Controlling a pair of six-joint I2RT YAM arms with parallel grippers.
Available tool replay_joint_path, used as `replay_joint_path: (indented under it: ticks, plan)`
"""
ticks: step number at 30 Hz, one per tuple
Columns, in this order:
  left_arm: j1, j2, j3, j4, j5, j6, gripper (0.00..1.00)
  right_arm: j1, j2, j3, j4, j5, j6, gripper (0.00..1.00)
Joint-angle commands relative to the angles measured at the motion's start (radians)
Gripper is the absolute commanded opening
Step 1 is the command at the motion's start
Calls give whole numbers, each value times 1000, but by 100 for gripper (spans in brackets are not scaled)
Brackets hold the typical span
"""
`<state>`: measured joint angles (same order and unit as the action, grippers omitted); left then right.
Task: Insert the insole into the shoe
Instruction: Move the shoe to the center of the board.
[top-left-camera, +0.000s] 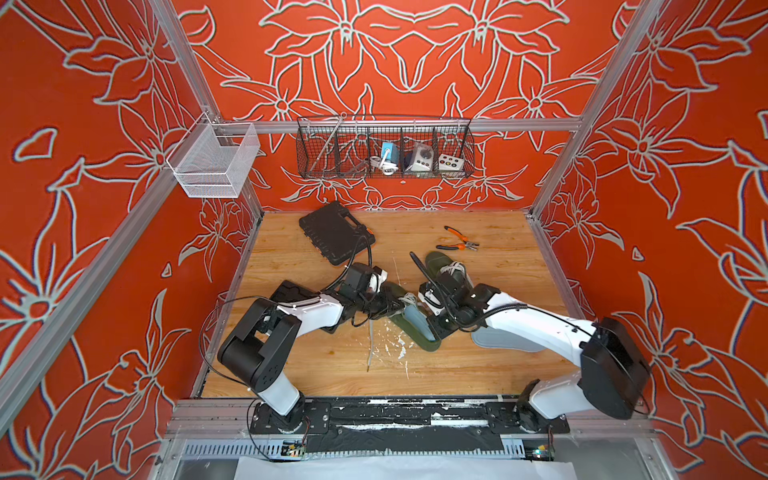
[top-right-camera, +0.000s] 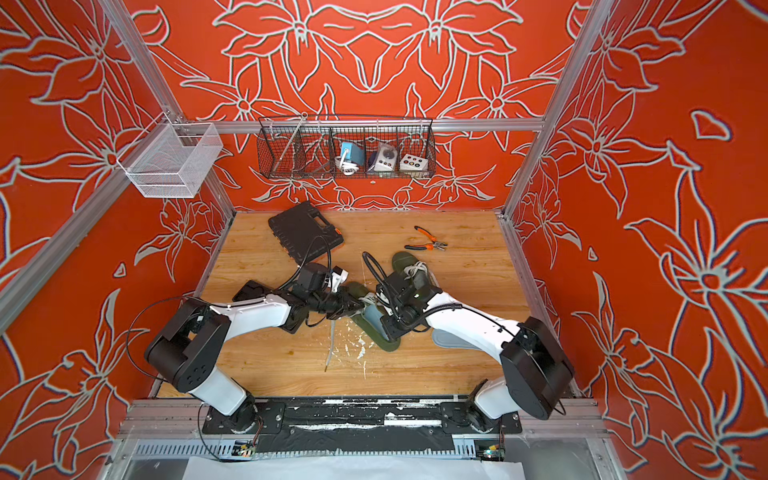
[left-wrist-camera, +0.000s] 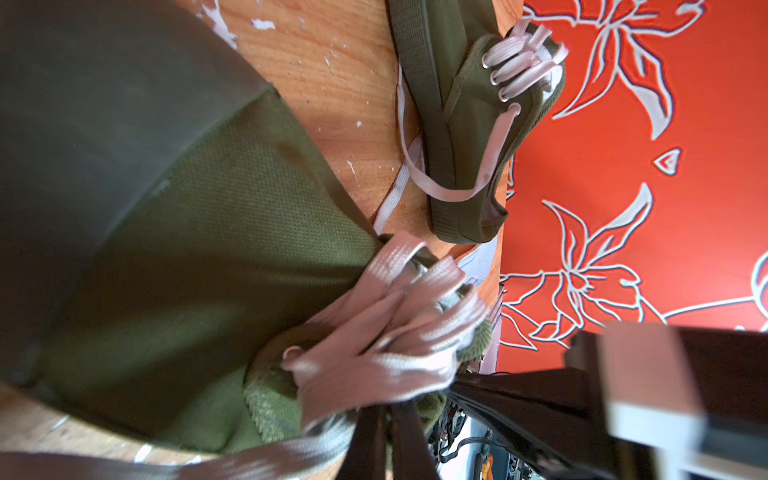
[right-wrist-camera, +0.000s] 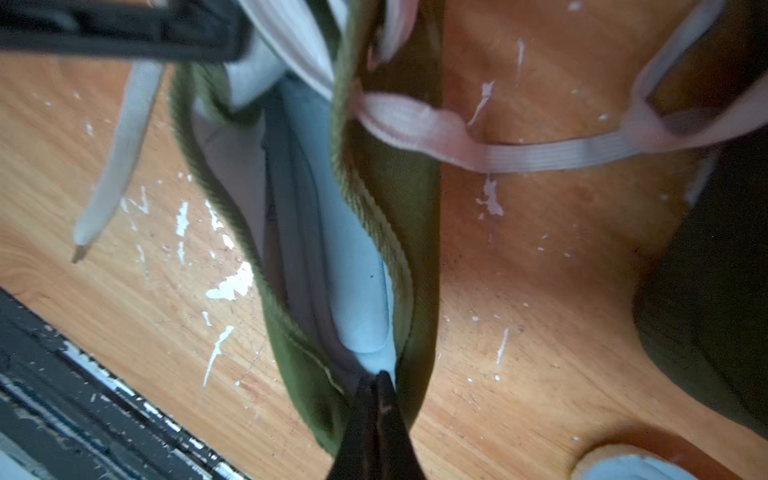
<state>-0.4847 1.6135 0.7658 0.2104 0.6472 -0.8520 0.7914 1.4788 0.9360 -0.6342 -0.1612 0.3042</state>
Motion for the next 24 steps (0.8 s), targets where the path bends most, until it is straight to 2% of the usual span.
replay_joint_path:
  ticks: [1, 8, 15, 21, 24]
  plan:
    - [-3, 13, 15, -13, -12, 14, 0, 5, 48, -30, 67, -14, 14, 3]
    - [-3, 19, 12, -5, -7, 13, 0, 7, 115, -13, 59, 13, -33, 6]
    - [-3, 21, 15, -20, -14, 25, 0, 39, 1, -1, 43, 17, 14, 7]
    - [-3, 23, 32, -42, -16, 47, 0, 42, 147, 38, 93, 17, -4, 8]
    - [-4, 27, 70, -125, -53, 109, 0, 42, 140, 64, 98, 30, -4, 9]
